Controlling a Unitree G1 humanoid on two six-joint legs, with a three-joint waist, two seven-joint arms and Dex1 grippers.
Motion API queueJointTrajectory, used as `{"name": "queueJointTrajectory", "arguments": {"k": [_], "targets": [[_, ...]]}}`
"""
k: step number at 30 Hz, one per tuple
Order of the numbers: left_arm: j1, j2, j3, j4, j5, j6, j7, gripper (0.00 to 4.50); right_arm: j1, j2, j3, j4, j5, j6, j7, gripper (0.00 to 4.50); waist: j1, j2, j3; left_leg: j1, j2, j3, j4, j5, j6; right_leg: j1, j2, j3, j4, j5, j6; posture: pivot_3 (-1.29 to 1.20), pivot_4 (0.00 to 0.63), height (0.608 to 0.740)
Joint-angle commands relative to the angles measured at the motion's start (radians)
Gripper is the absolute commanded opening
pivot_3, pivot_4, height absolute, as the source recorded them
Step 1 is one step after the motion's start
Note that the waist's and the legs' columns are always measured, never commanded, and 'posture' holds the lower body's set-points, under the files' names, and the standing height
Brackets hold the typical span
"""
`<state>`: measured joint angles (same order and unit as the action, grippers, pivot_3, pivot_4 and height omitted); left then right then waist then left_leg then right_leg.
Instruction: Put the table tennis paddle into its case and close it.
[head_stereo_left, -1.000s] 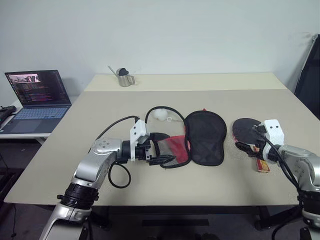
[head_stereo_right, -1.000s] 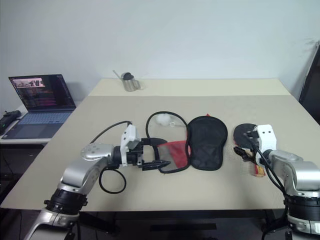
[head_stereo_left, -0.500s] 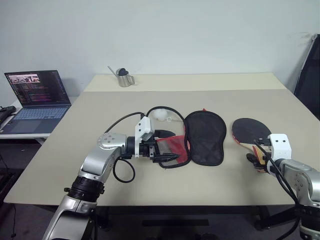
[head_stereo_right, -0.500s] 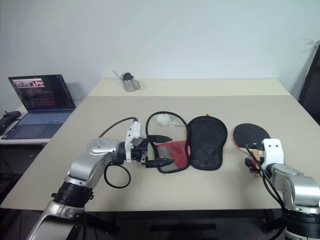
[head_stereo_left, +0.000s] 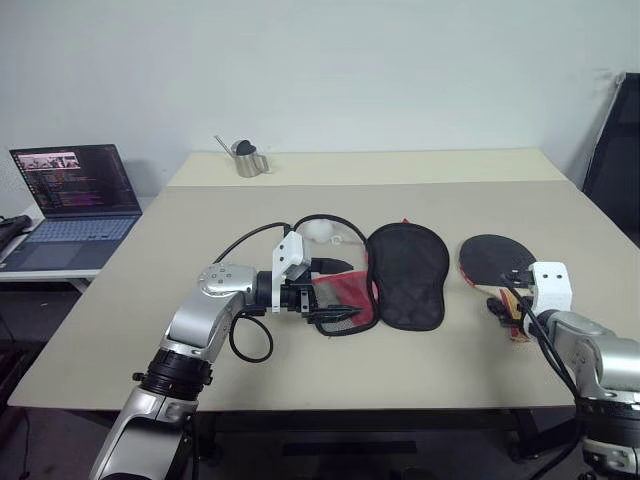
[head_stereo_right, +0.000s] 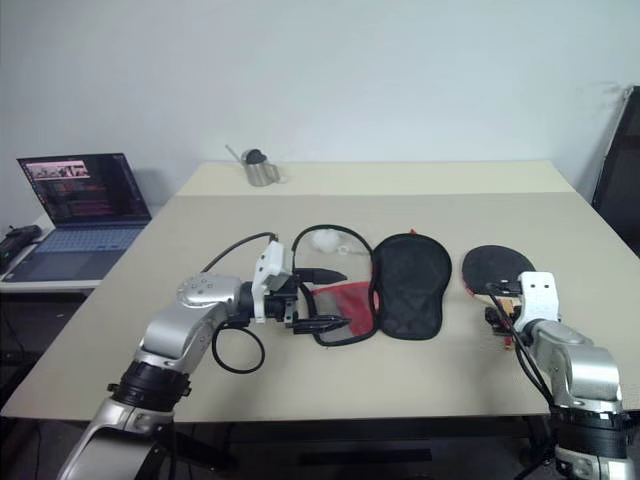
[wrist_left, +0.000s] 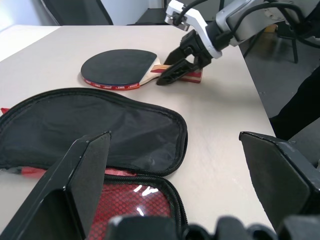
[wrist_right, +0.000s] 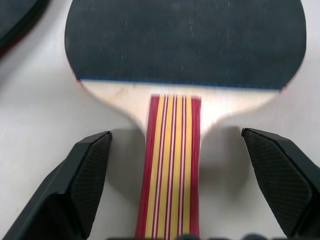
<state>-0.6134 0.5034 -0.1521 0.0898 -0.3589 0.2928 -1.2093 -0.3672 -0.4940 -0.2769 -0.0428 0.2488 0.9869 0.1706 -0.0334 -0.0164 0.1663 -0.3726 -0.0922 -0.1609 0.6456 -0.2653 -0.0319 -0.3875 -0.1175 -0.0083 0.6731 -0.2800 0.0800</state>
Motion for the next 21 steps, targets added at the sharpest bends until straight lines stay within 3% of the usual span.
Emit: {"name": "queueJointTrajectory", "arguments": {"k": [1, 6, 8, 16, 21], "targets": [[-0.008, 0.004, 0.016, -0.020, -0.003, -0.015, 0.004, 4.50, 0.008, 0.004, 0.015, 0.036, -0.021, -0.001, -0.005, 3.52, 0.000, -0.002, -0.001, 0.000, 0.000, 0.000, 0.000, 0.000, 0.000, 0.000, 0.000, 0.000, 0.000, 0.000, 0.000, 0.00, 0.150, 0.740], [0.000, 0.011, 0.025, -0.025, -0.002, -0.012, 0.010, 4.50, 0.001, 0.023, 0.004, 0.044, -0.022, 0.010, -0.028, 1.80, 0.000, -0.008, -0.005, 0.000, 0.000, 0.000, 0.000, 0.000, 0.000, 0.000, 0.000, 0.000, -0.001, 0.000, 0.000, 0.00, 0.150, 0.740], [0.003, 0.016, 0.029, -0.026, -0.002, -0.011, 0.012, 4.50, -0.003, 0.030, -0.007, 0.046, -0.024, 0.009, -0.039, 1.46, 0.000, -0.010, -0.006, 0.000, 0.000, 0.000, 0.000, 0.000, 0.000, 0.001, 0.000, 0.000, -0.001, 0.000, 0.000, 0.00, 0.150, 0.740], [0.034, 0.055, 0.064, -0.044, -0.009, 0.002, 0.035, 4.50, -0.069, 0.018, -0.099, -0.009, 0.004, 0.030, -0.081, 1.22, 0.003, -0.004, -0.002, 0.003, 0.000, -0.001, -0.001, 0.001, 0.001, 0.007, 0.001, 0.001, -0.011, 0.005, 0.003, 0.00, 0.150, 0.740], [0.080, 0.095, 0.101, -0.085, -0.024, 0.023, 0.047, 4.50, -0.158, 0.042, -0.088, -0.184, 0.059, 0.169, -0.087, 1.15, -0.008, 0.003, 0.001, -0.007, 0.001, -0.001, -0.001, 0.001, 0.000, -0.006, 0.001, 0.001, -0.008, 0.006, 0.001, 0.00, 0.150, 0.740]]}}
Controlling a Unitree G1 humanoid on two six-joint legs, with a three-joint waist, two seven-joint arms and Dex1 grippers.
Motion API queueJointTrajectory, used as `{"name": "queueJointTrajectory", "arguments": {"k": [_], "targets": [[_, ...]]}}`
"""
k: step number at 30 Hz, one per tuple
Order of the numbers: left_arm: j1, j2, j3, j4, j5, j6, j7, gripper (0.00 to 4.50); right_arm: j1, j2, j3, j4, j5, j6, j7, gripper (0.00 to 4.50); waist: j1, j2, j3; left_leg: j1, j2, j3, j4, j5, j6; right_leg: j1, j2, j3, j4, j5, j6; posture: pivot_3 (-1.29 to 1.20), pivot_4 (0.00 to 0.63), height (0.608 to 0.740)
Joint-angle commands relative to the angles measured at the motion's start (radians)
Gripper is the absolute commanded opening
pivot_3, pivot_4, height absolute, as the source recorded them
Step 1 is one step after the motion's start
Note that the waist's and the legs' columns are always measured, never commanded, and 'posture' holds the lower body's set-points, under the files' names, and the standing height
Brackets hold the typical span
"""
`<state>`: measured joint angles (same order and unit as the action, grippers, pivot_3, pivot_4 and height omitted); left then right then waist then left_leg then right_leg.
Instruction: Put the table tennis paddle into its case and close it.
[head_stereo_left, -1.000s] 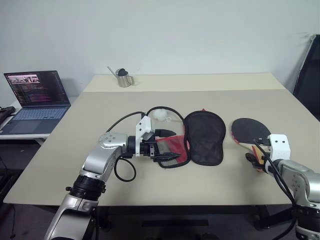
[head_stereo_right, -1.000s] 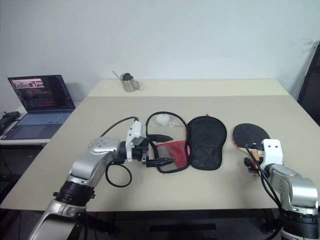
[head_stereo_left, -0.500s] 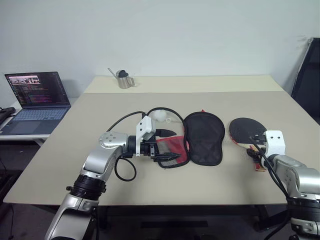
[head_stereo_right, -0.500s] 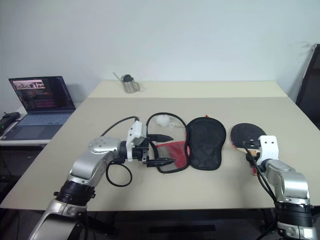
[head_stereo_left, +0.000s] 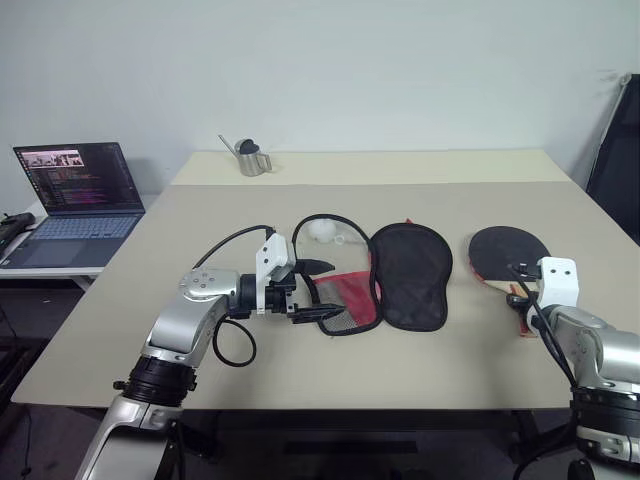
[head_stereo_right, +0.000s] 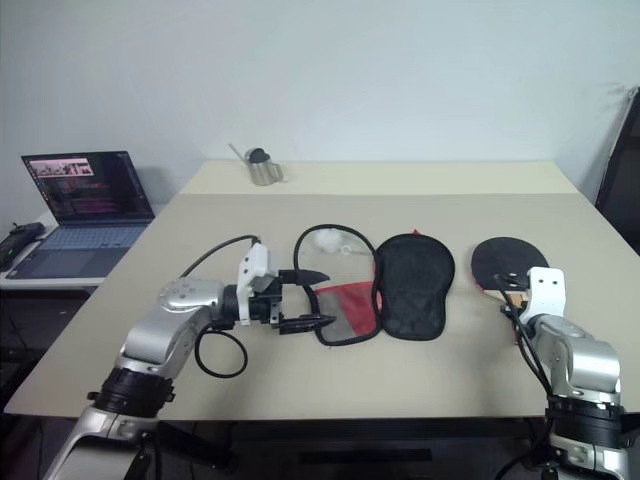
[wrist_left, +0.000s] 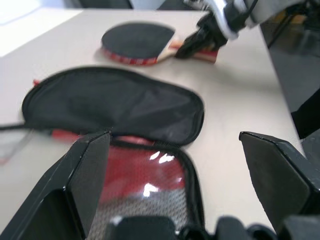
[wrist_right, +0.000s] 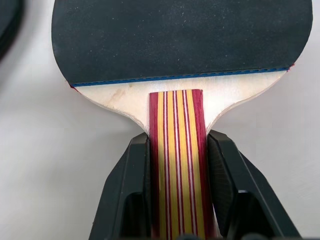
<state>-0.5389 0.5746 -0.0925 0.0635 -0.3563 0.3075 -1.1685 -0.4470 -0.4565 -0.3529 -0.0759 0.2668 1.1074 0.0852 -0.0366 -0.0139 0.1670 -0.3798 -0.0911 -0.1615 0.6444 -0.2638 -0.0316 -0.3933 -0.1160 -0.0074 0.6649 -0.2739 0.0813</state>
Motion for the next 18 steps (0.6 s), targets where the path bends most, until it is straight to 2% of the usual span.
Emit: {"name": "queueJointTrajectory", "arguments": {"k": [1, 5, 10, 14, 18], "targets": [[0.008, 0.026, 0.043, -0.063, -0.027, 0.010, 0.007, 4.50, -0.086, 0.009, -0.012, -0.162, 0.042, 0.064, -0.003, 1.15, -0.009, 0.001, 0.000, -0.003, 0.000, 0.001, 0.000, 0.001, -0.002, -0.003, 0.000, 0.001, 0.000, 0.000, 0.000, 0.00, 0.150, 0.740], [0.023, 0.044, 0.069, -0.081, -0.038, 0.014, 0.012, 4.50, -0.169, 0.115, 0.018, -0.269, 0.073, 0.189, -0.039, 1.15, -0.013, 0.001, 0.000, -0.012, -0.001, 0.001, 0.000, 0.002, -0.004, -0.012, -0.001, 0.001, -0.001, 0.000, 0.000, 0.00, 0.150, 0.740], [0.023, 0.054, 0.077, -0.083, -0.036, 0.013, 0.024, 4.50, -0.235, 0.304, 0.061, -0.325, 0.077, 0.291, -0.097, 1.15, -0.010, 0.001, 0.000, -0.013, -0.001, 0.000, 0.000, 0.002, -0.004, -0.013, -0.001, 0.000, -0.001, 0.000, 0.000, 0.00, 0.150, 0.740], [0.029, 0.056, 0.076, -0.094, -0.038, 0.017, 0.033, 4.50, -0.233, 0.412, 0.113, -0.304, 0.050, 0.279, -0.136, 1.15, -0.011, 0.001, 0.000, -0.013, -0.001, 0.000, 0.000, 0.002, -0.004, -0.013, -0.001, 0.000, 0.000, 0.000, 0.000, 0.00, 0.150, 0.740], [0.033, 0.056, 0.075, -0.103, -0.038, 0.021, 0.040, 4.50, -0.208, 0.464, 0.163, -0.249, 0.018, 0.207, -0.156, 1.15, -0.011, 0.001, 0.000, -0.013, -0.001, 0.000, 0.000, 0.002, -0.004, -0.013, -0.001, 0.000, 0.000, 0.000, 0.000, 0.00, 0.150, 0.740]]}}
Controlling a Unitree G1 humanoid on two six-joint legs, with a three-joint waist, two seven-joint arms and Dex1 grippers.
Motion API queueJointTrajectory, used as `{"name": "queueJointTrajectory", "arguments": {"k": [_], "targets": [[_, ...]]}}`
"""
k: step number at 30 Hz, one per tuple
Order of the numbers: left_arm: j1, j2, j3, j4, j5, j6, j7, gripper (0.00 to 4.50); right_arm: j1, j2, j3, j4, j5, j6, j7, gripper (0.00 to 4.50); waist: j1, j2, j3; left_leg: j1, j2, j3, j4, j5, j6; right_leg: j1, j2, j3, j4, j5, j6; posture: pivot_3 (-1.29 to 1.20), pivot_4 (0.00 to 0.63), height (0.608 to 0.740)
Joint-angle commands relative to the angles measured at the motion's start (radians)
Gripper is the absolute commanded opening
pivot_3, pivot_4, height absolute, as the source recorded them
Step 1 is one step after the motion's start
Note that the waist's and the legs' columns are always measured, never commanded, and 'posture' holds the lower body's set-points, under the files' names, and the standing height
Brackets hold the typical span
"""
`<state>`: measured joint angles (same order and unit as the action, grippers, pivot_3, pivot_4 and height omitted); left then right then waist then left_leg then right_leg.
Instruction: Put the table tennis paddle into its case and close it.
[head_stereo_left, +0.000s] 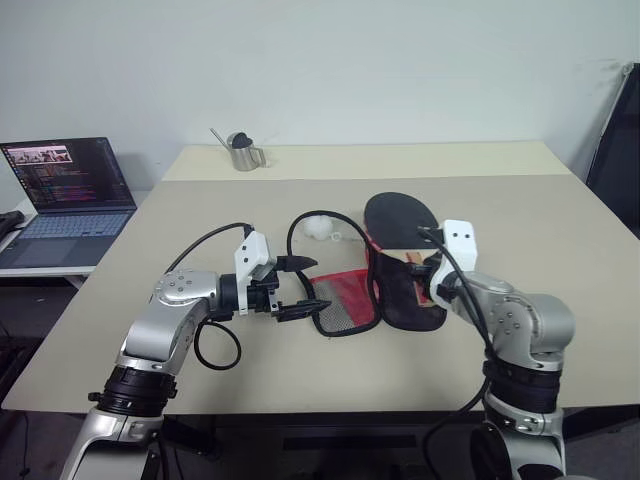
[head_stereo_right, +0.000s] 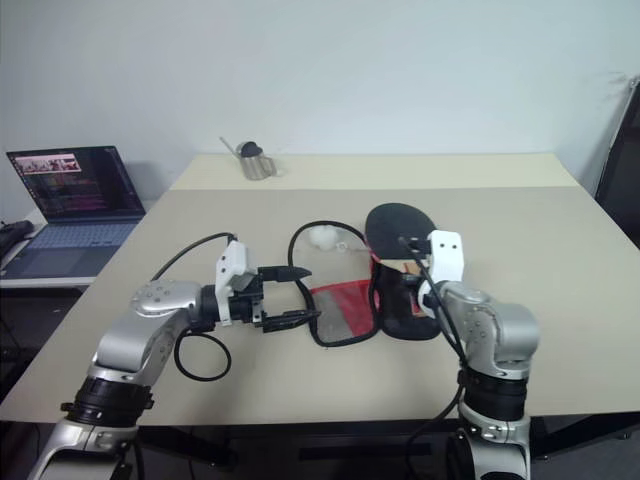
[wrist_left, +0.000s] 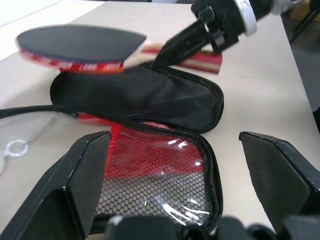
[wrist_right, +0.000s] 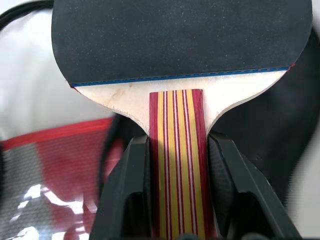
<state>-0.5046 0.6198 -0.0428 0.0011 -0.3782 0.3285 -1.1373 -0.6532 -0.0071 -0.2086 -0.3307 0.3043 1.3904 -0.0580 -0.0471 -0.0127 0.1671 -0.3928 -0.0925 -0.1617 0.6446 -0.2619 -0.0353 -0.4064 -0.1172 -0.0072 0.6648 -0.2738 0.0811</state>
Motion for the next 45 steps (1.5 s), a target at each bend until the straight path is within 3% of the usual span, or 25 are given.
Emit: {"name": "queueJointTrajectory", "arguments": {"k": [1, 15, 45], "targets": [[0.000, 0.012, 0.025, -0.042, -0.017, 0.001, 0.010, 4.50, 0.005, 0.025, 0.030, 0.026, -0.030, -0.099, -0.016, 1.15, 0.000, 0.000, 0.000, 0.000, 0.000, 0.000, 0.000, 0.000, 0.000, 0.000, 0.000, 0.000, 0.000, 0.000, 0.000, 0.00, 0.150, 0.740], [0.002, 0.014, 0.021, -0.049, -0.014, 0.002, 0.012, 4.50, 0.050, 0.033, 0.104, 0.224, -0.152, -0.333, -0.057, 1.15, -0.010, 0.000, 0.000, 0.000, 0.000, 0.001, 0.000, 0.000, 0.000, 0.000, 0.000, 0.000, 0.001, 0.000, 0.000, 0.00, 0.150, 0.740], [0.012, 0.005, 0.014, -0.044, -0.009, -0.011, 0.011, 4.50, 0.100, 0.035, 0.115, 0.192, -0.181, -0.272, -0.057, 1.15, -0.009, 0.001, -0.002, 0.002, 0.000, 0.001, 0.001, 0.000, 0.000, 0.000, 0.000, 0.001, 0.002, 0.000, 0.000, 0.00, 0.150, 0.740]]}}
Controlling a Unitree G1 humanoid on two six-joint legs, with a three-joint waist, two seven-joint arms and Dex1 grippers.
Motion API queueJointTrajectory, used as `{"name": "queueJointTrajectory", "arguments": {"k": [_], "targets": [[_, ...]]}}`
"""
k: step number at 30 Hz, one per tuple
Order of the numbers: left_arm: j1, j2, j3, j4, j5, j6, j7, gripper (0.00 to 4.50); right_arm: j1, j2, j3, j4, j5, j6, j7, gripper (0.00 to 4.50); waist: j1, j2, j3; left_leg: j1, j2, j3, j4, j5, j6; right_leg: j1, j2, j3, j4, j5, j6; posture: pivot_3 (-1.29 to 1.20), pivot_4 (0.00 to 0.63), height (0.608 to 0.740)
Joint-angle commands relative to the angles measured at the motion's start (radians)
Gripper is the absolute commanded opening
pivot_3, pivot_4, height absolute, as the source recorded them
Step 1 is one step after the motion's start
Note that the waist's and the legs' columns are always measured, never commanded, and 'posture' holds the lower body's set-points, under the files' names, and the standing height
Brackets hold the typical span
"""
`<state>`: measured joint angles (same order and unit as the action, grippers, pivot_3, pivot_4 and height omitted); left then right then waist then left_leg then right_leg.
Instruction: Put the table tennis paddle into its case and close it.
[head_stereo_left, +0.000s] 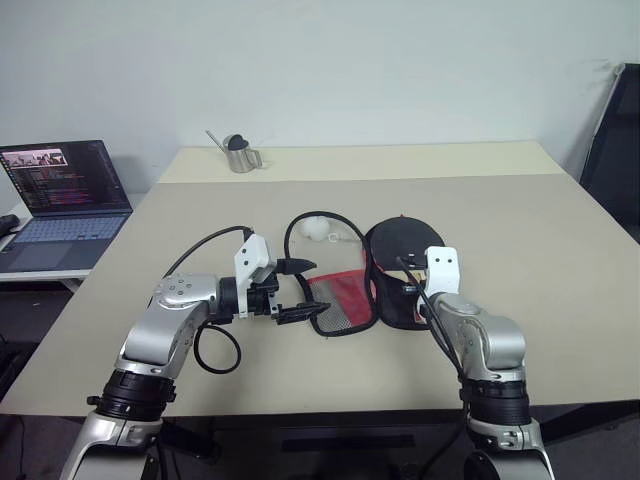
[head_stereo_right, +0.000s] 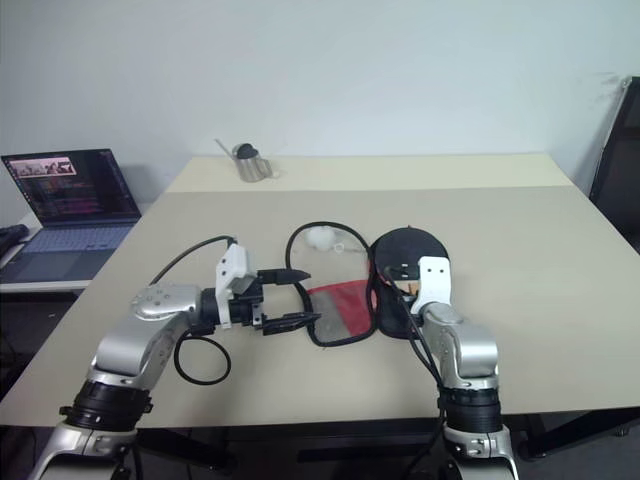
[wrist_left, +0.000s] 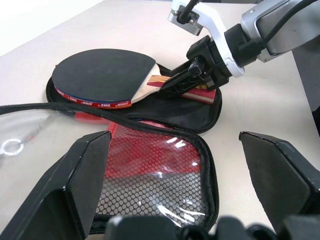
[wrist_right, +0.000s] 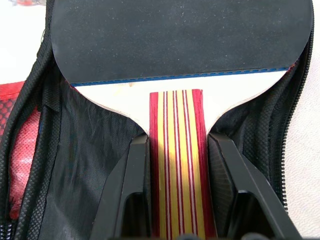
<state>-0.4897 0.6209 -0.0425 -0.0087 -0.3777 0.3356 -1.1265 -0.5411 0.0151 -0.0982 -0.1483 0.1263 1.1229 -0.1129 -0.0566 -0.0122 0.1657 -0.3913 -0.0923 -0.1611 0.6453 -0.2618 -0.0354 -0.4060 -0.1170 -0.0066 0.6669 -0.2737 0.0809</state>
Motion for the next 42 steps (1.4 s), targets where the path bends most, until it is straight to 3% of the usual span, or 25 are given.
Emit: {"name": "queueJointTrajectory", "arguments": {"k": [1, 11, 19, 31, 42], "targets": [[-0.001, 0.004, 0.014, -0.035, -0.010, -0.018, 0.002, 4.50, -0.013, 0.021, 0.005, 0.009, -0.002, -0.004, -0.004, 1.15, 0.000, 0.000, 0.000, 0.000, 0.000, 0.000, 0.000, 0.000, 0.000, 0.000, 0.000, 0.000, 0.000, 0.000, 0.000, 0.00, 0.150, 0.740], [0.004, 0.004, 0.016, -0.034, -0.007, -0.022, 0.008, 4.50, -0.026, 0.040, -0.003, 0.000, -0.014, 0.005, -0.011, 4.43, 0.000, 0.000, 0.000, 0.002, 0.000, 0.001, 0.001, 0.000, 0.000, 0.000, 0.000, 0.001, 0.006, 0.000, 0.000, 0.00, 0.150, 0.740], [0.013, 0.003, 0.026, -0.024, -0.008, -0.025, 0.029, 4.50, -0.059, 0.103, -0.101, -0.120, 0.077, 0.129, 0.025, 4.47, 0.001, 0.000, 0.000, 0.006, 0.000, 0.001, 0.000, 0.000, 0.001, 0.000, 0.000, 0.004, 0.010, -0.001, -0.001, 0.00, 0.150, 0.740], [0.017, -0.006, 0.026, -0.014, -0.006, -0.030, 0.058, 4.50, -0.101, 0.166, -0.200, -0.131, 0.145, 0.186, 0.012, 4.47, 0.000, 0.000, 0.000, 0.008, 0.000, 0.004, 0.000, 0.000, 0.001, -0.001, 0.001, 0.008, 0.012, -0.001, -0.001, 0.00, 0.150, 0.740], [0.030, 0.001, 0.049, -0.005, -0.005, -0.028, 0.090, 4.50, -0.143, 0.169, -0.271, -0.168, 0.254, 0.237, 0.020, 4.47, 0.000, 0.000, 0.000, 0.009, 0.000, 0.005, 0.000, -0.001, 0.002, -0.001, 0.001, 0.009, 0.012, -0.001, -0.001, 0.00, 0.150, 0.740]]}}
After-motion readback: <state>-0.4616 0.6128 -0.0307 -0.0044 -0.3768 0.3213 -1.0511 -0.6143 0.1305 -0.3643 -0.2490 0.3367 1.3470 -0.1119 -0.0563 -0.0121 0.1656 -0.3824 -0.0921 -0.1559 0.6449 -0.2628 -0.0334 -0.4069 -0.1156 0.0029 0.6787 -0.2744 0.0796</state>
